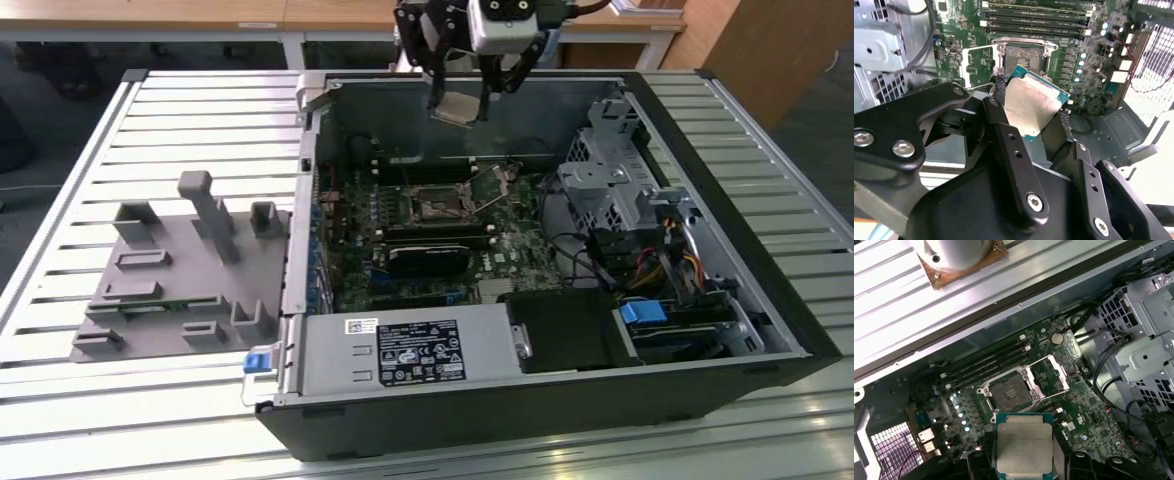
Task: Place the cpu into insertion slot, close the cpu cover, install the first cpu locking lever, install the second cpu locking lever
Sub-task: 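Place the cpu into insertion slot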
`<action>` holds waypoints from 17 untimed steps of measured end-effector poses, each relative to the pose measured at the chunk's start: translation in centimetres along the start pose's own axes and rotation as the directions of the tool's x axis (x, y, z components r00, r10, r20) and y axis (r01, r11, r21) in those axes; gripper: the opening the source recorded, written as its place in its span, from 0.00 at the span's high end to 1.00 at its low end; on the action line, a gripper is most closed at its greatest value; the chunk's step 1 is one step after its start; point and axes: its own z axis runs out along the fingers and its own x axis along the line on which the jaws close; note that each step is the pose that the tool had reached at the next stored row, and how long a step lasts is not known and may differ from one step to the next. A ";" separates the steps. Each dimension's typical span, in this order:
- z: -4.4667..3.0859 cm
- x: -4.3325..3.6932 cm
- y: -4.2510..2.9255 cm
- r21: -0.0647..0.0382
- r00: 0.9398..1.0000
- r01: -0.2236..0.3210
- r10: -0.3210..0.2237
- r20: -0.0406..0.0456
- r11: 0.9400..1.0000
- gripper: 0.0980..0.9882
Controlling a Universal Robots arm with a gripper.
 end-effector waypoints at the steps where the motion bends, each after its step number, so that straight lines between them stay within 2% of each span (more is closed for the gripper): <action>1: 0.02 0.00 0.00 0.000 1.000 -0.013 0.013 0.001 1.000 0.51; 6: 0.09 0.00 0.00 0.000 0.997 -0.080 0.080 0.007 0.997 0.51; 10: 0.14 0.01 0.01 0.000 0.991 -0.134 0.133 0.012 0.991 0.51; 13: 0.18 0.01 0.00 -0.001 0.984 -0.180 0.180 0.016 0.984 0.51; 17: 0.24 0.00 0.00 -0.003 0.970 -0.243 0.243 0.021 0.970 0.51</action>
